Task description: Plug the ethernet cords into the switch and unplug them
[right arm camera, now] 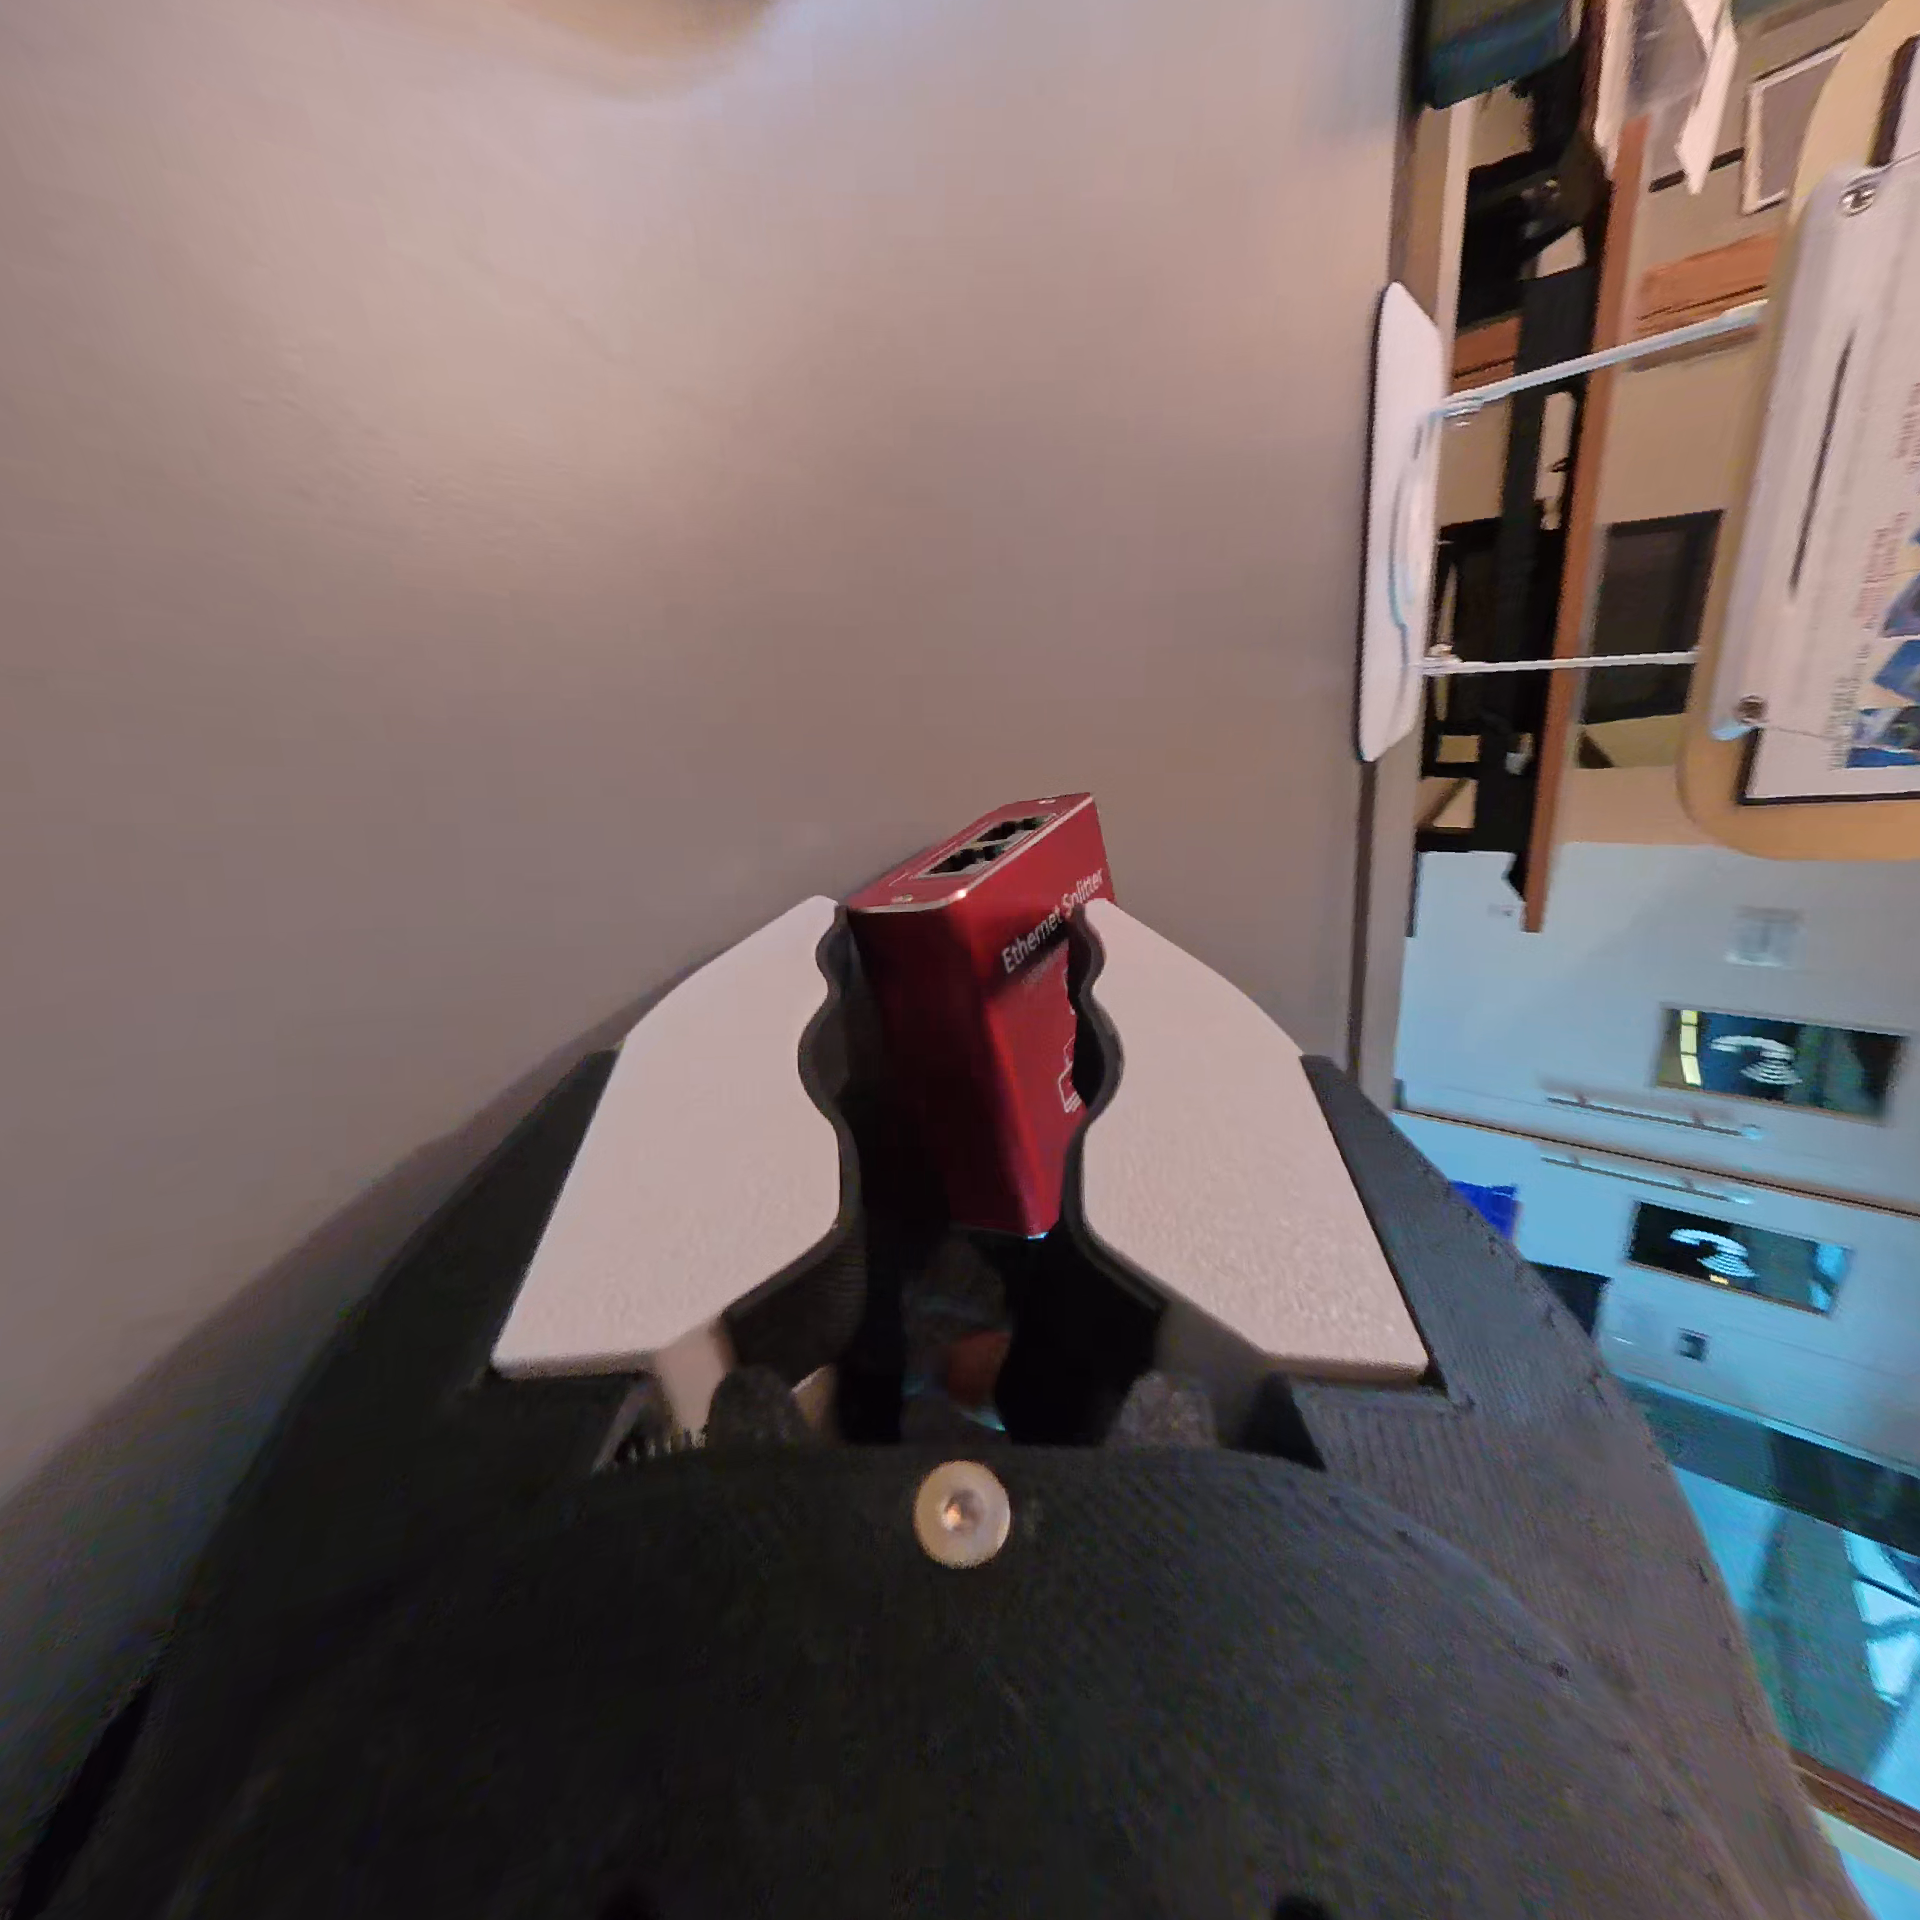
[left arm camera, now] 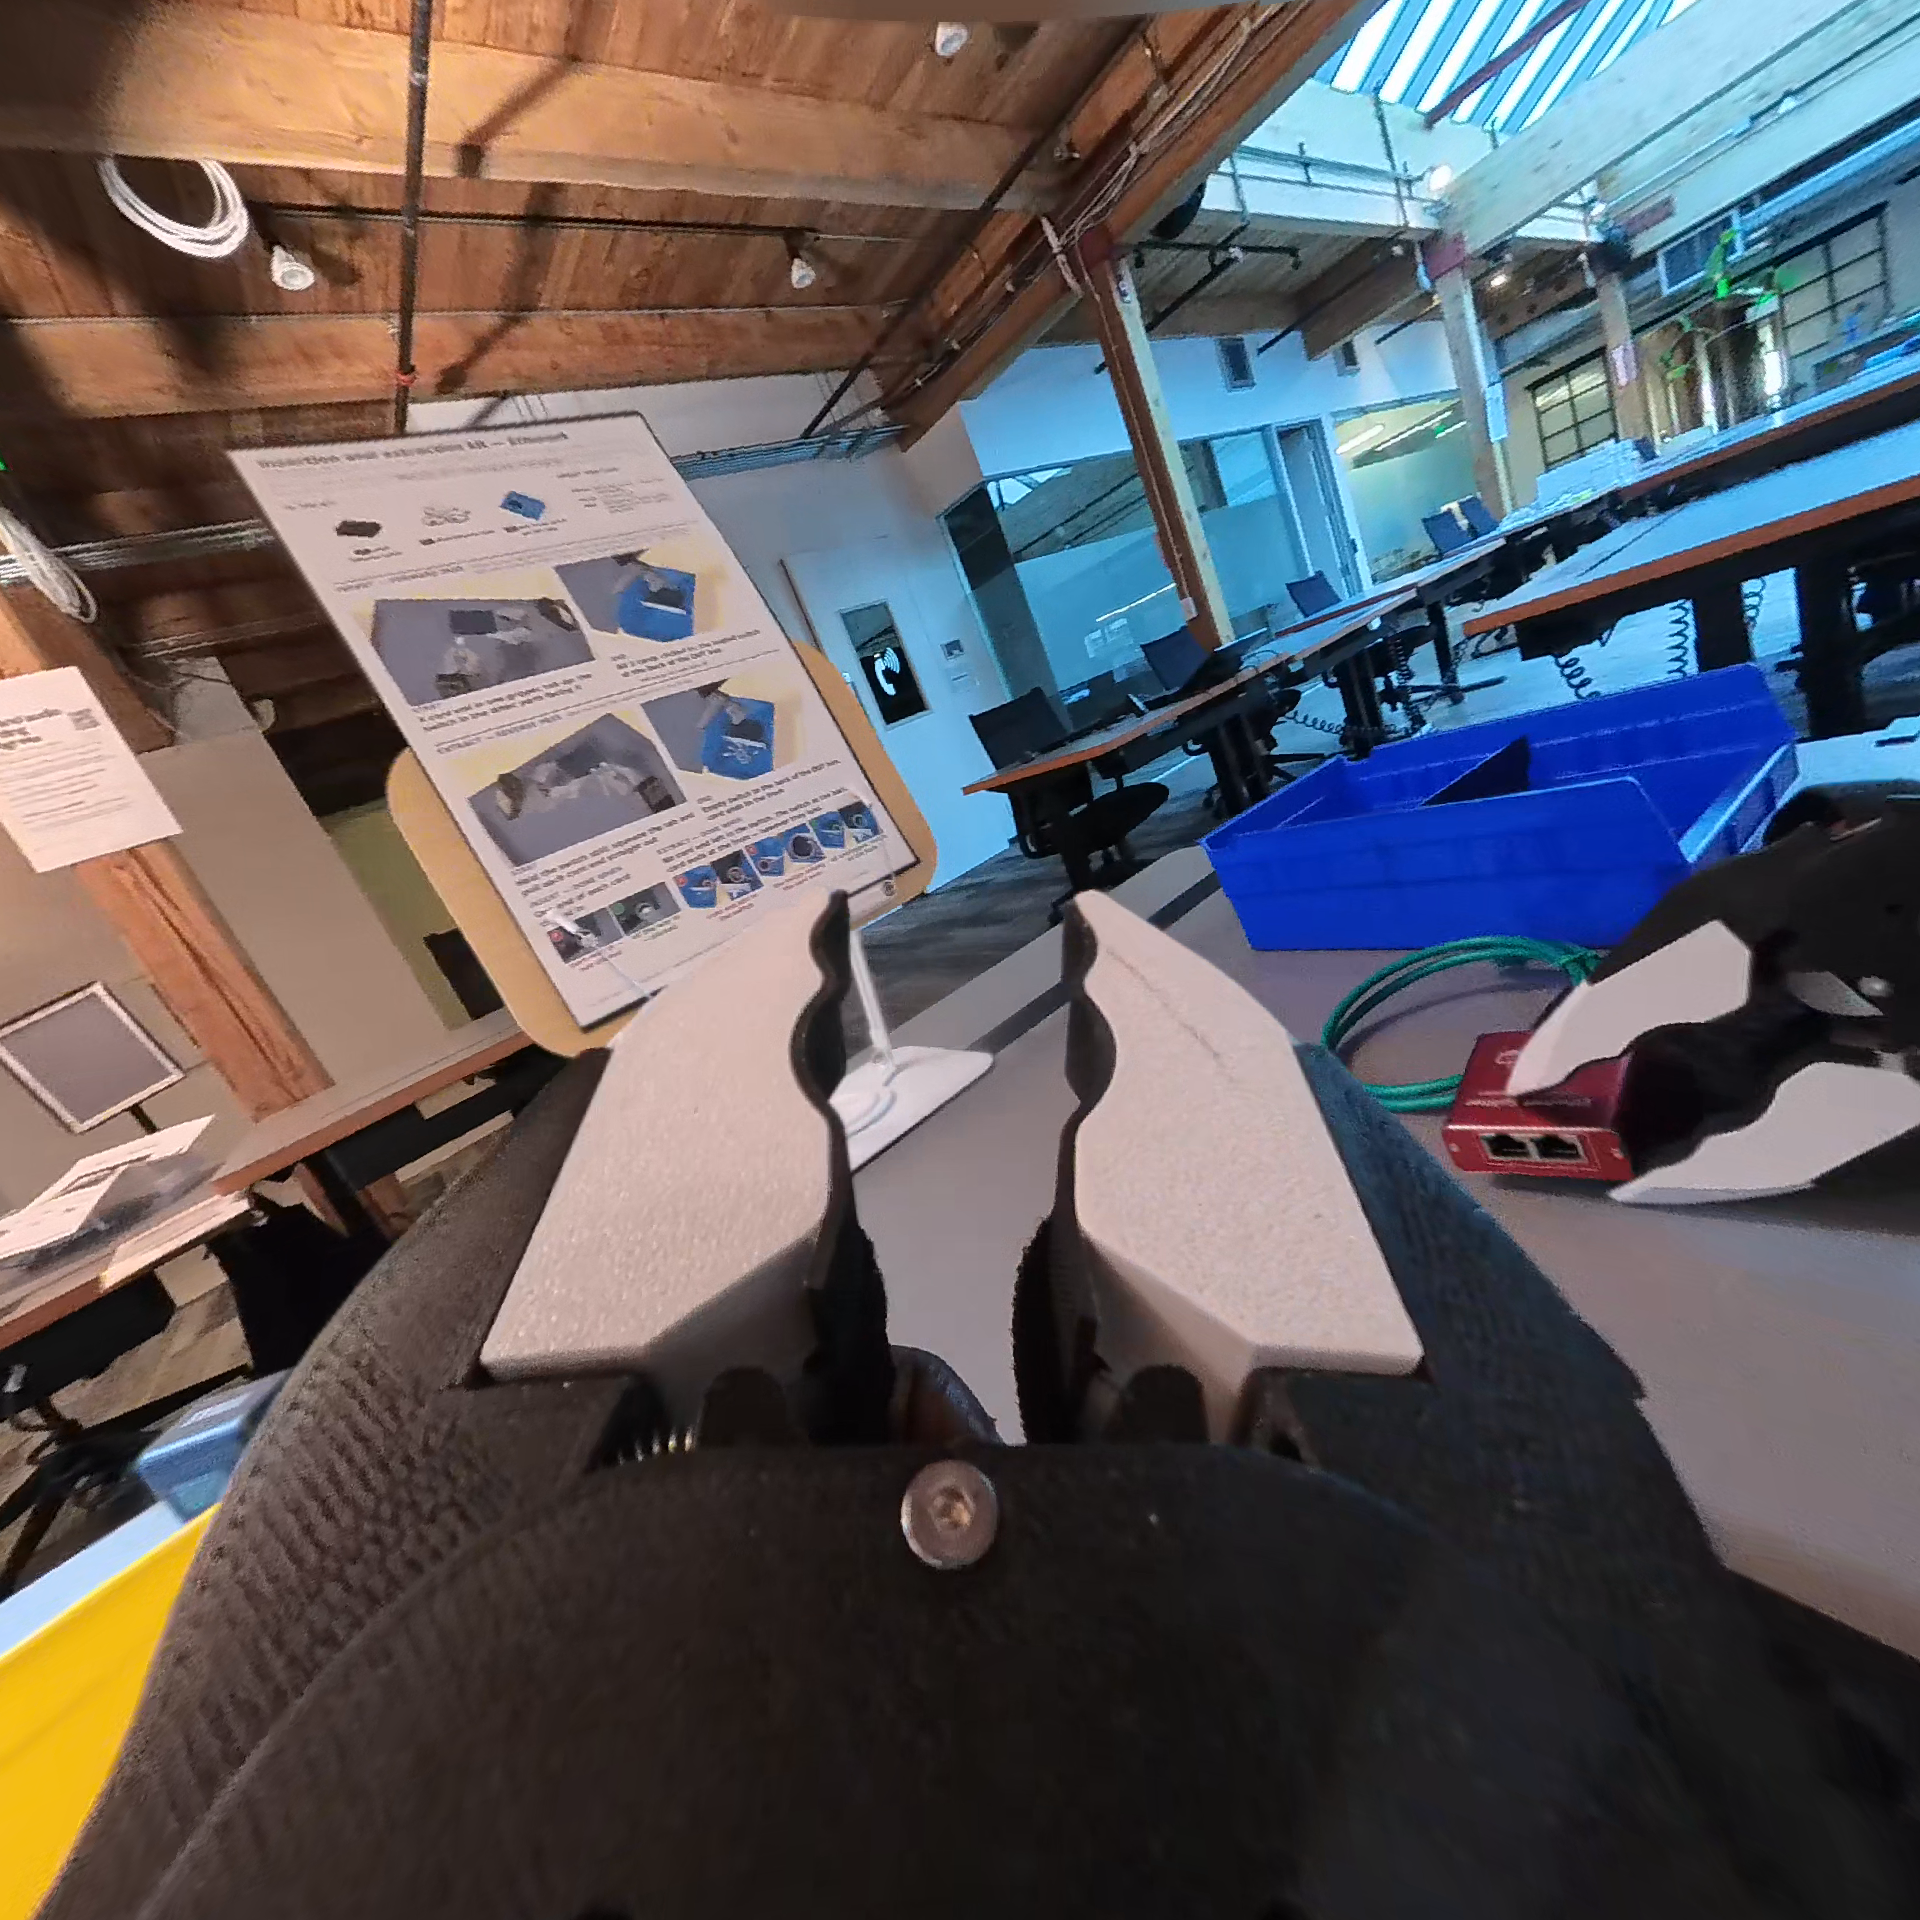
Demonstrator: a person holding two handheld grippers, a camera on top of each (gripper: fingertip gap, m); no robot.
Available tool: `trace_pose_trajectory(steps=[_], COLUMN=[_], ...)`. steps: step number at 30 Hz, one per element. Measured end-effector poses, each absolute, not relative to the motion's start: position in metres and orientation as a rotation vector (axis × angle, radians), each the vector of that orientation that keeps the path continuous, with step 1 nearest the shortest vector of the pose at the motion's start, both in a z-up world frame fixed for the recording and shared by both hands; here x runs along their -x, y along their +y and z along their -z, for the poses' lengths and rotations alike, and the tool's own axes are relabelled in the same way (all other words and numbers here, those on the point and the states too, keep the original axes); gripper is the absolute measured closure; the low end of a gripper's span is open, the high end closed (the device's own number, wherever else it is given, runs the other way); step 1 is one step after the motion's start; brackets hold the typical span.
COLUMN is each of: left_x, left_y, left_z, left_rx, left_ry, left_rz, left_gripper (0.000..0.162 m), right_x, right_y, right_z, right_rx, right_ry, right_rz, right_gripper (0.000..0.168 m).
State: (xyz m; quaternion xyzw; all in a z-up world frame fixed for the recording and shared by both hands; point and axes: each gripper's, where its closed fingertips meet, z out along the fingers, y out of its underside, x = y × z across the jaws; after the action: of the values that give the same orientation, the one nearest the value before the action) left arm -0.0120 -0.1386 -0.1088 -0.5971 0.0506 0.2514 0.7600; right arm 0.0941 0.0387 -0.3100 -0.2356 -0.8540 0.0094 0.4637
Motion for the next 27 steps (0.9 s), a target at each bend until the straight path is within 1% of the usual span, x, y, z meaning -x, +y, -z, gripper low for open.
trace_pose_trajectory(steps=[7, 9, 12, 13, 15, 17, 19, 21, 27], left_x=[0.041, 0.056, 0.075, 0.082, 0.098, 0.111, 0.116, 0.115, 0.119], left_y=[-0.181, -0.207, -0.243, -0.254, -0.275, -0.289, -0.285, -0.268, -0.246], left_z=[0.101, 0.094, 0.098, 0.105, 0.123, 0.143, 0.167, 0.194, 0.274], left_rx=[1.403, 1.416, 1.489, 1.537, 1.644, 1.743, 1.846, 1.944, 2.289], left_ry=[-0.010, -0.109, -0.266, -0.318, -0.433, -0.538, -0.629, -0.660, -0.695], left_rz=[-0.678, -0.717, -0.703, -0.702, -0.735, -0.762, -0.660, -0.509, -0.340], left_gripper=[0.123, 0.123, 0.122, 0.122, 0.123, 0.123, 0.123, 0.123, 0.125], right_x=[-0.101, -0.103, -0.105, -0.106, -0.108, -0.107, -0.107, -0.105, -0.103], right_y=[0.028, 0.021, 0.006, 0.002, -0.004, 0.000, 0.005, 0.010, 0.018], right_z=[0.316, 0.311, 0.288, 0.277, 0.254, 0.234, 0.221, 0.218, 0.229], right_rx=[0.780, 0.844, 0.908, 0.903, 0.872, 0.855, 0.835, 0.833, 0.872], right_ry=[-2.230, -2.259, -2.240, -2.222, -2.158, -2.057, -1.984, -1.941, -1.931], right_rz=[-0.306, -0.475, -0.846, -0.980, -1.220, -1.374, -1.470, -1.515, -1.525], right_gripper=[0.126, 0.125, 0.116, 0.113, 0.111, 0.113, 0.114, 0.115, 0.116])
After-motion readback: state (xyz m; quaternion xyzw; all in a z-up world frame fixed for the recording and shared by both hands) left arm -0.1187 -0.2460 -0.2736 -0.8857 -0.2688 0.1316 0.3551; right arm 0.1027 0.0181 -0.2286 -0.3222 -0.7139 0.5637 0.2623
